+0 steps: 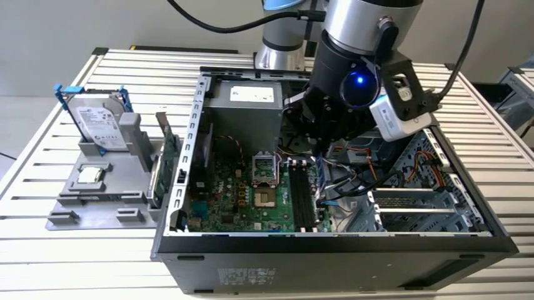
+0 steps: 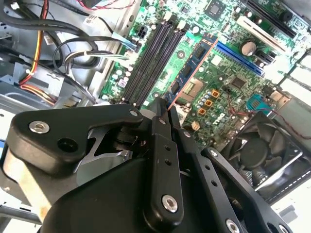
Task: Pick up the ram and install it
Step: 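Insert the ram into the slot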
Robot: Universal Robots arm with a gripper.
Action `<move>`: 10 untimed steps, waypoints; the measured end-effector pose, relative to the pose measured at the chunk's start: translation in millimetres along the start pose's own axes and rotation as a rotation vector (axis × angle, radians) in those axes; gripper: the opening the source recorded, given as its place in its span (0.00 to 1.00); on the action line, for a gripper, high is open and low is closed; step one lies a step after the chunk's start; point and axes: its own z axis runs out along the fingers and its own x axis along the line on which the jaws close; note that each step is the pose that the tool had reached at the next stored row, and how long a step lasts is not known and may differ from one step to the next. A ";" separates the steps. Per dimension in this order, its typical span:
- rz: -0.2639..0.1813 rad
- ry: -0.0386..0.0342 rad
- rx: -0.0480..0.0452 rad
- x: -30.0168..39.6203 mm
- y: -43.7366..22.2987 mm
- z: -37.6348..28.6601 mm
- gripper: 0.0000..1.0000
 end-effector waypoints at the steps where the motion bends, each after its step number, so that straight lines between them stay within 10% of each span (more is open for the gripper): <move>1: 0.001 0.0000 0.0000 0.0 0.0 0.0 0.00; 10: 0.001 -0.0001 -0.0001 -2.0 0.3 0.5 0.00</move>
